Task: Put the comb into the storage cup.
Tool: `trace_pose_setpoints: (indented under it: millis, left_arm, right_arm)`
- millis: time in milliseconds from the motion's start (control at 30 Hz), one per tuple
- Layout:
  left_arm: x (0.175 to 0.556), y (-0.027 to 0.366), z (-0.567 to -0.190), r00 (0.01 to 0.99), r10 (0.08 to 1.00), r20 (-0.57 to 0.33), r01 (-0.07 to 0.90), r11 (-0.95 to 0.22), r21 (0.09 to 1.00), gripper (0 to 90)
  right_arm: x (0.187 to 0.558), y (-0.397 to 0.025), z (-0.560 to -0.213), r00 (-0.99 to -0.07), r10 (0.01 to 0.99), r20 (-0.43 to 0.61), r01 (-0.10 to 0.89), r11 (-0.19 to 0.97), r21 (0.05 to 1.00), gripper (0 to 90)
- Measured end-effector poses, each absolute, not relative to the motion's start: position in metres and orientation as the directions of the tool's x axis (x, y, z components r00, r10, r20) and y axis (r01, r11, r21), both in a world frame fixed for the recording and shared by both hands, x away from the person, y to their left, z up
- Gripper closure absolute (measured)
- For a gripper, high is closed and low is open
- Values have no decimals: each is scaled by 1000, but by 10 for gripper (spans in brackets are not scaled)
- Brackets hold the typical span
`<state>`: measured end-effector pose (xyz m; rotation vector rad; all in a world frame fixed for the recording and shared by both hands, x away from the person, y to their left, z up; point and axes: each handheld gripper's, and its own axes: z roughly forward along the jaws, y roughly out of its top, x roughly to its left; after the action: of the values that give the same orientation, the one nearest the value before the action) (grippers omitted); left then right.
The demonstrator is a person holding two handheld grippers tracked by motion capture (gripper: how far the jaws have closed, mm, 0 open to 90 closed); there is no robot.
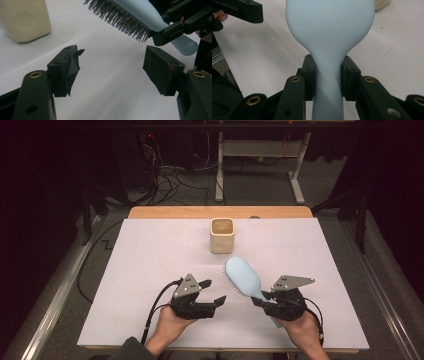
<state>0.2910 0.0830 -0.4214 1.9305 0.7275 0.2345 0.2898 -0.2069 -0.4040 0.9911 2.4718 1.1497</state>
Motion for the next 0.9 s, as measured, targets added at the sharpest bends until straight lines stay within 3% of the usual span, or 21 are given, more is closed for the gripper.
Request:
trace_pose_setpoints:
  millis: [900]
  left_arm:
    - [301, 49, -419, 829, 519, -208, 401, -293, 868, 258]
  right_arm:
    - [288, -204, -404, -753, 656, 52, 455, 462, 761, 703]
